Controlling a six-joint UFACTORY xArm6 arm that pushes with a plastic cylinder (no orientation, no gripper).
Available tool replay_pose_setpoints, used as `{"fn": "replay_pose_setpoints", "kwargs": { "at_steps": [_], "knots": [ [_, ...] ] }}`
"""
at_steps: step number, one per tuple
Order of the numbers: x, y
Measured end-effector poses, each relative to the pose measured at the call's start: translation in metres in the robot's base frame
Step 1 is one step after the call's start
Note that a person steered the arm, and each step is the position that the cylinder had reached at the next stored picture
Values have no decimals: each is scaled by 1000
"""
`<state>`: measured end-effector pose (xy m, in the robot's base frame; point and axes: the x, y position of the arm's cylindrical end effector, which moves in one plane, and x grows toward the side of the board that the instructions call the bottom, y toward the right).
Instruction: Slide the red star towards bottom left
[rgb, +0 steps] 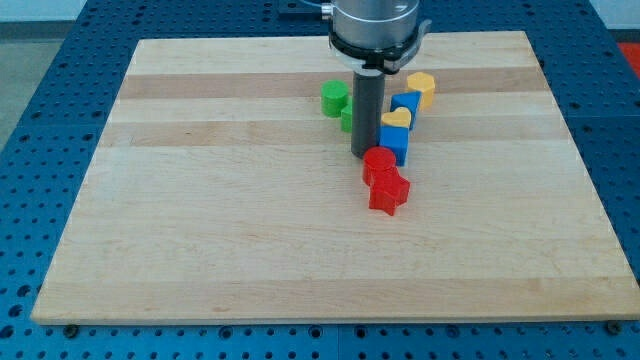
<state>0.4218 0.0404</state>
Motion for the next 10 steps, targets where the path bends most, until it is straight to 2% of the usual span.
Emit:
{"fn": "replay_pose_setpoints", "kwargs": {
  "at_steps": [3, 5, 7, 9, 10],
  "knots": [
    [-30, 0],
    [-35, 39],
    [-55, 28],
    [-67, 67],
    [-70, 68]
  ]
}}
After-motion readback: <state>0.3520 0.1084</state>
